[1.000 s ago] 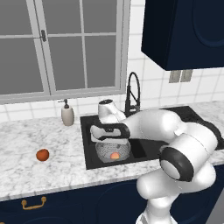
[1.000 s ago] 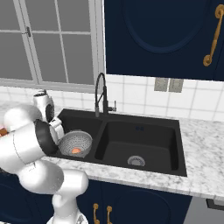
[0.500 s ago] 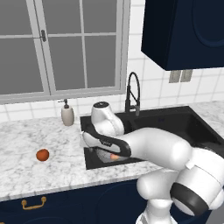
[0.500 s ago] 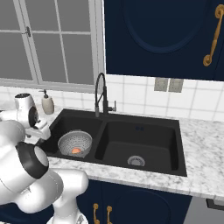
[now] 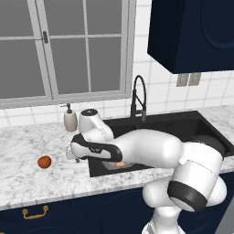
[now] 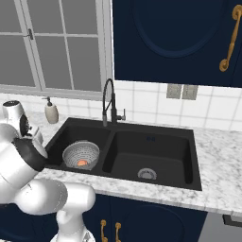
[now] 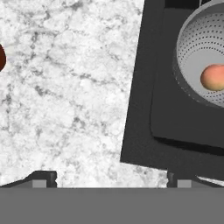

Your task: Put the colander in the sink, put the orange, peach in the colander, and turn on the sink faucet and pour water over the colander.

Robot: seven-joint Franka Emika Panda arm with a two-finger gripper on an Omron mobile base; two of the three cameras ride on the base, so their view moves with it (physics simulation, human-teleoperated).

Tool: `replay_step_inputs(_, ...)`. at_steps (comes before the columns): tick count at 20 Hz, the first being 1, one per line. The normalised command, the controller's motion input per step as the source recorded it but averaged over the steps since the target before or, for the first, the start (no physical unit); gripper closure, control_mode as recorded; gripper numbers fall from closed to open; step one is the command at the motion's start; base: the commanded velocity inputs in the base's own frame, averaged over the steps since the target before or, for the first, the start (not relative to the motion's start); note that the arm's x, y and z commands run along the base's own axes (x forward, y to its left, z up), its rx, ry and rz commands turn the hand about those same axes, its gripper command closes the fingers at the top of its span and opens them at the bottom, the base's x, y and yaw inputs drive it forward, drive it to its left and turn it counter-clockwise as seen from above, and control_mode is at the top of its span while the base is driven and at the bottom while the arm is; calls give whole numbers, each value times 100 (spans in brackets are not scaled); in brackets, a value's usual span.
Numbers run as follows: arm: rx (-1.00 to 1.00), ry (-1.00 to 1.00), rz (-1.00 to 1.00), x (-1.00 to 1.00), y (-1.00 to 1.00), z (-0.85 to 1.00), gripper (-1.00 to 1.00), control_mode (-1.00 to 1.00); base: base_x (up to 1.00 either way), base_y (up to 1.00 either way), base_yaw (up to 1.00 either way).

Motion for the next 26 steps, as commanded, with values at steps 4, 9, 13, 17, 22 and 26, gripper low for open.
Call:
replay_step_inputs(4, 0, 0, 7, 18, 65, 6, -100, -100, 0, 0, 0)
replay_step_inputs(9, 0, -5, 1, 9, 64, -3, -100, -100, 0, 0, 0)
replay_step_inputs(13, 0, -8, 0, 15, 46, 0, -100, -100, 0, 0, 0)
replay_step_inputs(17, 1, 0, -6, 28, 43, 0, -100, -100, 0, 0, 0)
replay_step_inputs(22, 2, 0, -3, 21, 37, -7, -100, -100, 0, 0, 0)
replay_step_inputs(26, 0, 4, -4, 24, 41, -20, -100, -100, 0, 0, 0)
